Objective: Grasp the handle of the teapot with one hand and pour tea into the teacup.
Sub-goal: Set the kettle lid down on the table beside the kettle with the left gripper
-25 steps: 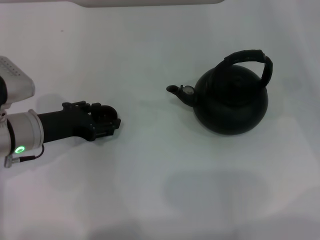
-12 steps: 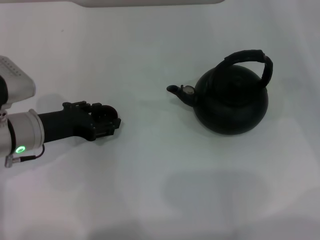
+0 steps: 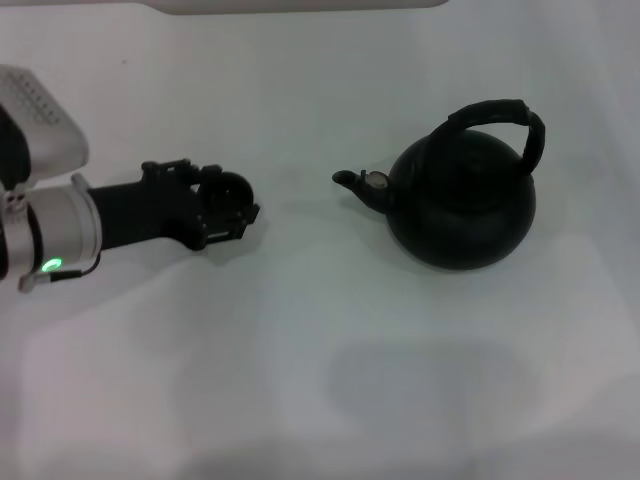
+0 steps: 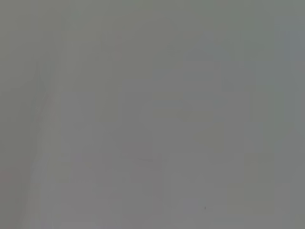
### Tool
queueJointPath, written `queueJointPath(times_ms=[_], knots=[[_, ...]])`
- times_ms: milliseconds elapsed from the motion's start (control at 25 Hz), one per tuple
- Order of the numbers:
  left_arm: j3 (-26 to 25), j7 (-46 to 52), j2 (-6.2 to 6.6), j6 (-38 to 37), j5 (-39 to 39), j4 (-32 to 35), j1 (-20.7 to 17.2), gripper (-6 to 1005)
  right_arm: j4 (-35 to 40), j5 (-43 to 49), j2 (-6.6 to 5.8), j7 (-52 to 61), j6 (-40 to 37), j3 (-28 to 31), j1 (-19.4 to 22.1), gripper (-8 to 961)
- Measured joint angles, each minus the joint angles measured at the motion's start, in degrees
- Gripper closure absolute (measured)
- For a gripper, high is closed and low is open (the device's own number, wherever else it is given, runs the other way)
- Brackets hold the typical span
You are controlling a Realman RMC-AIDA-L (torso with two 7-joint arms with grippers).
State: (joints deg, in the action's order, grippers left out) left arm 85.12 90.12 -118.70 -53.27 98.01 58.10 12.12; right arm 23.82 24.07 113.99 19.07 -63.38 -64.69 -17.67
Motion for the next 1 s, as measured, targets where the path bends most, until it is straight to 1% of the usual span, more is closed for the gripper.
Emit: queueJointPath(times_ms=[120, 320, 680, 1000], knots=[[0.00, -0.47, 0.04, 0.01, -0.02, -0.34, 1.60, 303, 0.04, 0.10, 0.09, 0.00, -0.04, 0.00, 0.00, 368], [0.26, -1.19, -0.03, 0.02, -0.04, -1.28, 3.24, 303, 0.26, 0.15, 0.35, 0.00, -0.16, 0.00, 0.08, 369], [2.80, -1.46, -0.03, -1.04, -1.88, -6.56, 8.11, 302, 0.49, 0.20, 0.44, -0.07, -0.17, 0.00, -0.06, 369], [3.00, -3.43, -0.08, -1.36, -2.59, -9.10, 9.89, 302, 0.46, 0.19, 0.44, -0.50, -0.17, 0.00, -0.25, 370]])
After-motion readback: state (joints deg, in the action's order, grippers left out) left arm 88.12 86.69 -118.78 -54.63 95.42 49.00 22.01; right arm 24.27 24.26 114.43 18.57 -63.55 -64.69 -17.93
